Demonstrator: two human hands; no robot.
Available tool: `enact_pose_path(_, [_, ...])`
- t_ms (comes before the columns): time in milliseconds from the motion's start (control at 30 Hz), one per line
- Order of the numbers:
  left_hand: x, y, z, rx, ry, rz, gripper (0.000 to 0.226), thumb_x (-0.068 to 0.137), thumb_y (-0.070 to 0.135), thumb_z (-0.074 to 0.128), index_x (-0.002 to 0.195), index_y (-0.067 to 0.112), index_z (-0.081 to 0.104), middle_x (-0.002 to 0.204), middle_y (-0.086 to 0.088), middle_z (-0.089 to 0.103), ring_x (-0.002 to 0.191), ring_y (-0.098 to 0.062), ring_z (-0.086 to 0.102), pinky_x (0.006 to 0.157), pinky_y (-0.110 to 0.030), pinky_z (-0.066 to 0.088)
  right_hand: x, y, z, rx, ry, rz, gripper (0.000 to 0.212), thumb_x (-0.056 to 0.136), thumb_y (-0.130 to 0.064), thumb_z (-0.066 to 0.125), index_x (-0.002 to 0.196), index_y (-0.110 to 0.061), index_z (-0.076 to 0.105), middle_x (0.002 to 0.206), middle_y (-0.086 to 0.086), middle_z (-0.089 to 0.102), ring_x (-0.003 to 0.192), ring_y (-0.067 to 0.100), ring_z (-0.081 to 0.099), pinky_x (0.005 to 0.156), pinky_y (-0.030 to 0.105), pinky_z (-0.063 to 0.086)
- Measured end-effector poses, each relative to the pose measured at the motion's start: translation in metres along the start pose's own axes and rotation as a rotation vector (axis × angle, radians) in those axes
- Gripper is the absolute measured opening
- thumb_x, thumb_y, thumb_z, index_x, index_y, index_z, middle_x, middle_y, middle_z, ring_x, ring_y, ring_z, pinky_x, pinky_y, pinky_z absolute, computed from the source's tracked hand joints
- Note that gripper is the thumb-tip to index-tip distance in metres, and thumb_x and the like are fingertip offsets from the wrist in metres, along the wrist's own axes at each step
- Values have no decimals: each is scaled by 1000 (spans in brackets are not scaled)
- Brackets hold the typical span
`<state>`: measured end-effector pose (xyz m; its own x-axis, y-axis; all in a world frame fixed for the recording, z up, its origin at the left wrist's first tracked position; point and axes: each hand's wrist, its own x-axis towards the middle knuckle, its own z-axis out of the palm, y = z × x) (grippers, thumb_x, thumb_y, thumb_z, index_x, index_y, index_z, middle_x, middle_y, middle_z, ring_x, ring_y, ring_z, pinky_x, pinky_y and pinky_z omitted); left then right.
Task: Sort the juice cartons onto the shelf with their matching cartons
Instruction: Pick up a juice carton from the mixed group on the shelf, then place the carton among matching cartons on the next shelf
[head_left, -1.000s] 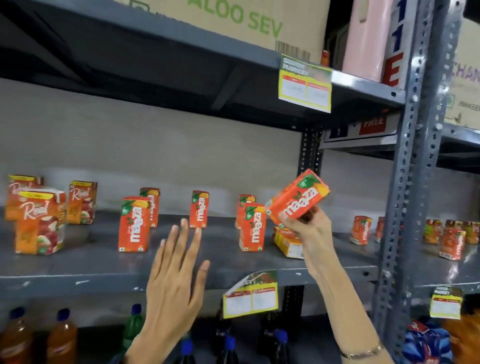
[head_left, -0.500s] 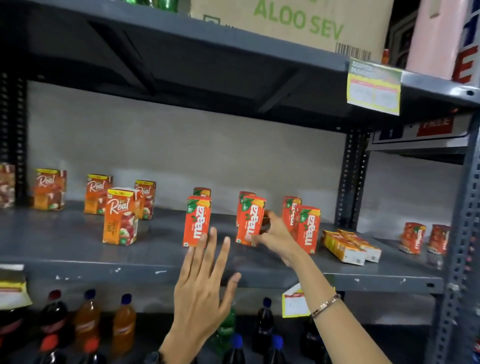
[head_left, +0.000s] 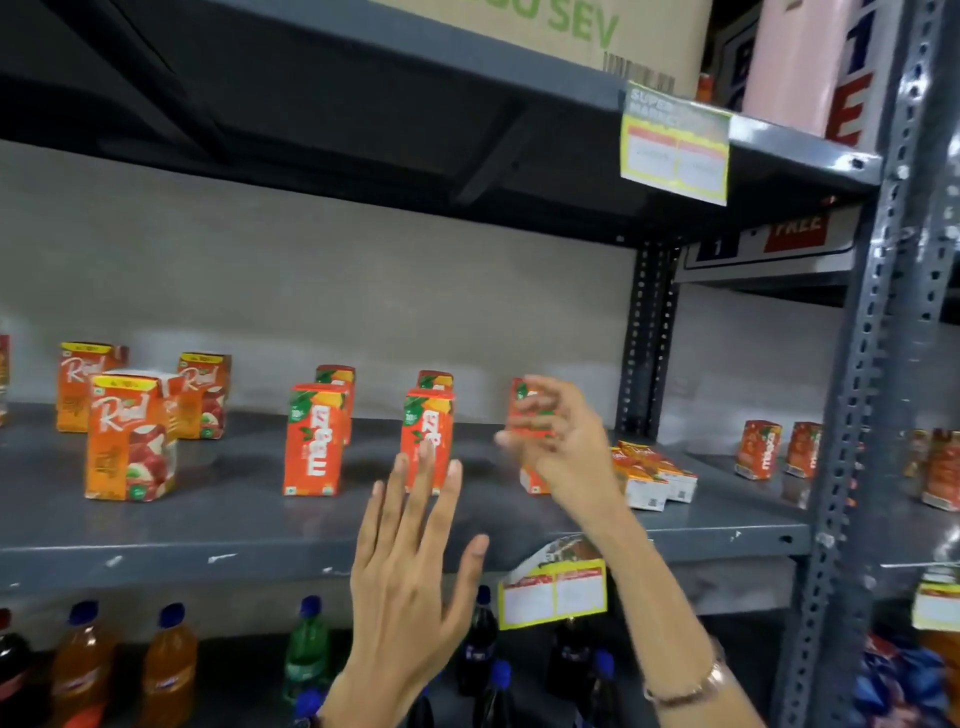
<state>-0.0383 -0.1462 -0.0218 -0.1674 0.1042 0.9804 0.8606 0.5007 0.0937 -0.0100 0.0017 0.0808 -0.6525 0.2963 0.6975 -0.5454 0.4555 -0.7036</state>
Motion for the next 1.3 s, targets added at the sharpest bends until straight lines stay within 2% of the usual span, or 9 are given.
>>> enact_pose_path(100, [9,41,21,-119,-21,45,55,96,38,36,143,10,30,152,-11,29,143,-23,22,118,-35,15,3,-1,-72,-36,188,-114,52,67,6,73,97,-32,55,90,-3,62,79,0,62,72,16,51])
enact_pose_path(233, [14,74,60,-178,-119,-53,61,93,40,40,146,16,24,154,-2,26,143,-17,21,115,-35,20,18,39,-155,-137,287,64,47,72,2,71,112,-14,54,103,5,62,95,15,60,92,36,49])
enact_pose_path(333, [12,73,80,-38,-221,-26,60,92,43,40,145,18,28,152,-3,30,142,-19,23,113,-39,23,27,72,-187,-230,161,234,54,76,-2,68,125,-7,47,124,14,55,119,29,52,96,34,41])
enact_pose_path(533, [3,56,90,103,-210,100,56,91,44,43,141,20,35,146,-7,40,140,-21,28,111,-39,25,47,100,-195,-232,-240,550,86,65,-32,75,140,-20,34,146,5,39,131,22,38,112,38,26])
enact_pose_path(700, [4,56,91,107,-149,92,58,90,44,47,141,21,31,145,-7,40,139,-21,28,112,-38,26,55,96,-196,-247,-405,662,90,55,-44,77,134,-18,42,123,0,56,108,14,49,104,33,29])
enact_pose_path(967, [3,58,90,132,-163,87,54,91,44,45,140,21,34,145,-5,39,140,-20,27,111,-37,26,36,93,-198,125,-177,331,80,65,7,70,133,-26,41,124,-4,47,96,16,59,67,21,56])
enact_pose_path(1100, [6,60,81,85,-164,73,54,93,43,43,141,21,33,147,-5,38,141,-17,24,114,-33,24,21,72,-195,105,-57,163,81,42,-11,85,112,-39,54,105,-2,58,101,25,59,67,27,59])
enact_pose_path(1200, [9,56,63,36,-130,61,52,94,41,41,141,20,35,149,-5,35,141,-17,24,116,-32,21,10,45,-185,93,6,6,83,32,-26,91,105,-39,53,115,-7,56,103,20,58,67,23,57])
enact_pose_path(1300, [11,41,35,17,-100,35,49,97,41,36,139,17,41,149,-5,35,141,-16,25,116,-31,20,4,11,-161,90,16,-111,78,39,-22,89,105,-38,50,112,-11,55,101,10,58,73,21,55])
